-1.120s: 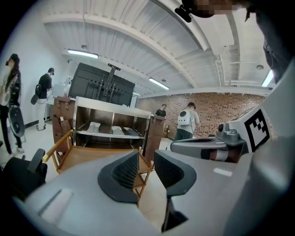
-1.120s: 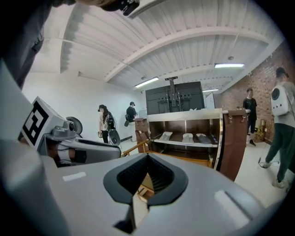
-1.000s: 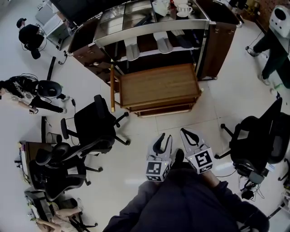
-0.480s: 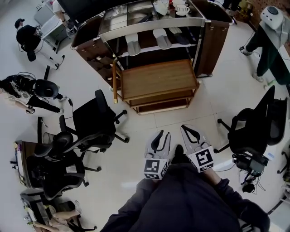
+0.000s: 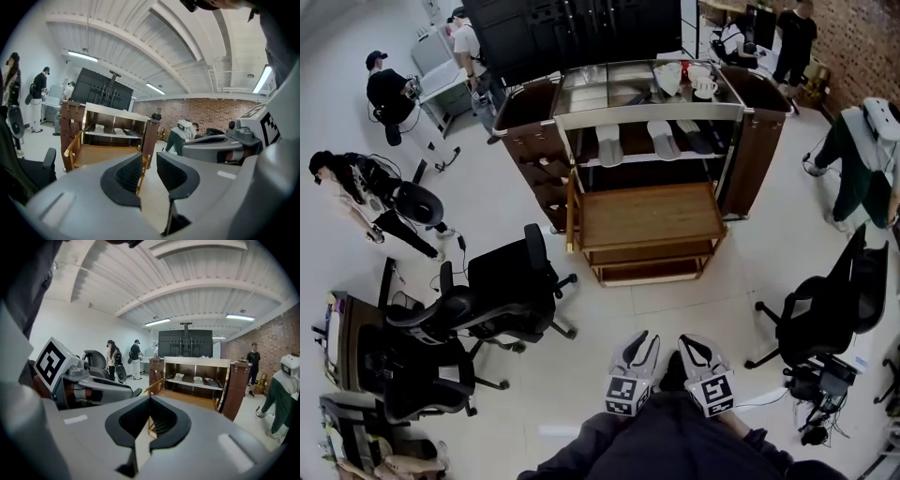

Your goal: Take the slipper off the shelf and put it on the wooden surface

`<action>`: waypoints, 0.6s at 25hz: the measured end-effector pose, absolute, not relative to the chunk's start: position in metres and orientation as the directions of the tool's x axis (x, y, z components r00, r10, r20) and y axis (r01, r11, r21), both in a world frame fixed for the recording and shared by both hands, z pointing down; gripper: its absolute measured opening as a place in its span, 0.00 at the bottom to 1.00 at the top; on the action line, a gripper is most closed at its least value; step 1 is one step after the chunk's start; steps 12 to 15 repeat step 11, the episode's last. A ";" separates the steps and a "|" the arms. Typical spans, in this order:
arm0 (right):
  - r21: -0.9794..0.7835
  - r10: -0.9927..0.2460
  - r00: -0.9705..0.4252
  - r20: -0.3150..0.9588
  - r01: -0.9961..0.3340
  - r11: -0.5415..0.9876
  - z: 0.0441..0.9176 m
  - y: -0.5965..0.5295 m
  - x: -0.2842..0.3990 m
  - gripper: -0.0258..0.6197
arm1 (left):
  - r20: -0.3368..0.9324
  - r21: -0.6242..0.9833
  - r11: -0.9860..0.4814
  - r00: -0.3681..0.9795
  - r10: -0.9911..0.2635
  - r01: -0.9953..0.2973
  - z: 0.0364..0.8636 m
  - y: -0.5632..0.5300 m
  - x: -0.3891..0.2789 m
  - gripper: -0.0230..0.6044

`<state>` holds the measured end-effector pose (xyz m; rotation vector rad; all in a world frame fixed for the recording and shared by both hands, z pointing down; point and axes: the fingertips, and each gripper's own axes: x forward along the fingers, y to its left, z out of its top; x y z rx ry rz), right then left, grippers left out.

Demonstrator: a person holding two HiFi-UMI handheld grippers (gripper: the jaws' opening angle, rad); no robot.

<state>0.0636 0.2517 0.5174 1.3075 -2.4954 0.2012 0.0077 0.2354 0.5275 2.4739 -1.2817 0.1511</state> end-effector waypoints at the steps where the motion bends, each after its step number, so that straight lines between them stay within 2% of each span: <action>1: 0.028 -0.775 -0.527 0.348 -0.821 0.571 0.519 0.254 0.064 0.03 | 0.254 0.260 -0.536 0.592 -0.765 -0.803 0.530 0.238 0.009 0.21; 15: 0.069 -0.758 -0.534 0.374 -0.800 0.597 0.517 0.259 0.047 0.03 | 0.243 0.290 -0.524 0.592 -0.769 -0.800 0.526 0.249 -0.006 0.21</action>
